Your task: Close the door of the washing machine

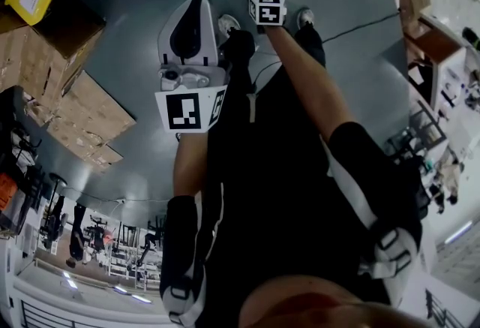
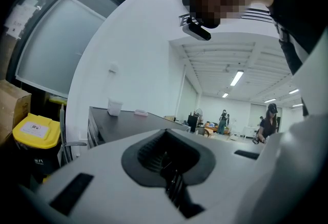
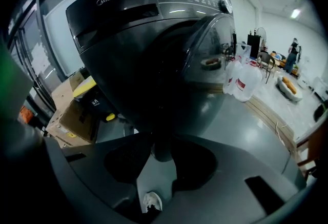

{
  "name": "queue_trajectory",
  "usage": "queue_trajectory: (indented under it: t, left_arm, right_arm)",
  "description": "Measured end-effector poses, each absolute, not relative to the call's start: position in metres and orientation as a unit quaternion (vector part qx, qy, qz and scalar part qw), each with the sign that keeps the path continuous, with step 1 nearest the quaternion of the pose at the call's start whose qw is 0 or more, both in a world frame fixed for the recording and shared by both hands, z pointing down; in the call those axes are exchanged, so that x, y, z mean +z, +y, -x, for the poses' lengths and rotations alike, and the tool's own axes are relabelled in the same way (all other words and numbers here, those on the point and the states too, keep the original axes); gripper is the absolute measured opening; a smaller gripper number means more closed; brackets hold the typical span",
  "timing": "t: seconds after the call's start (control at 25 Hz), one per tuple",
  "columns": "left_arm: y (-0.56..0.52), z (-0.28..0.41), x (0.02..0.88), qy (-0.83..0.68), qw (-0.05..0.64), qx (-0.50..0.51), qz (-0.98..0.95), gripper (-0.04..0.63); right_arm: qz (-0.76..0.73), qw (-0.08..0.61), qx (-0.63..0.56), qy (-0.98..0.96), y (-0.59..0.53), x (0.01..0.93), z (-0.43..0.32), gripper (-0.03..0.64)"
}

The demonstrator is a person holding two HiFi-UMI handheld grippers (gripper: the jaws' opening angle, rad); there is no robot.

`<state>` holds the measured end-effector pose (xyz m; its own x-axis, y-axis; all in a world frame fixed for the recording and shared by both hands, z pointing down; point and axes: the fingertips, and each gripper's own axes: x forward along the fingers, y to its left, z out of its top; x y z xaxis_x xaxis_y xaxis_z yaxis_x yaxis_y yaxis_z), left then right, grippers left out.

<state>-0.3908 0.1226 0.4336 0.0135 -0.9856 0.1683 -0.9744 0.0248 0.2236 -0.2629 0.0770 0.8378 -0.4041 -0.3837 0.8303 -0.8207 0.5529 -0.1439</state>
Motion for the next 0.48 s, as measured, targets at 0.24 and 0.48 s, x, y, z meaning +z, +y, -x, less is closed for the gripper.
queue_trajectory:
  t: [0.24,0.48]
  left_arm:
    - [0.123,0.405,0.435,-0.702,0.138,-0.02,-0.699,0.005]
    - [0.122,0.417,0.441,-0.701,0.145,-0.021,-0.698,0.005]
  right_arm:
    - [-0.391,0.376,0.283,-0.791,0.066,0.833,0.288,0.12]
    - [-0.379,0.372,0.278,-0.8,0.055,0.831,0.318,0.121]
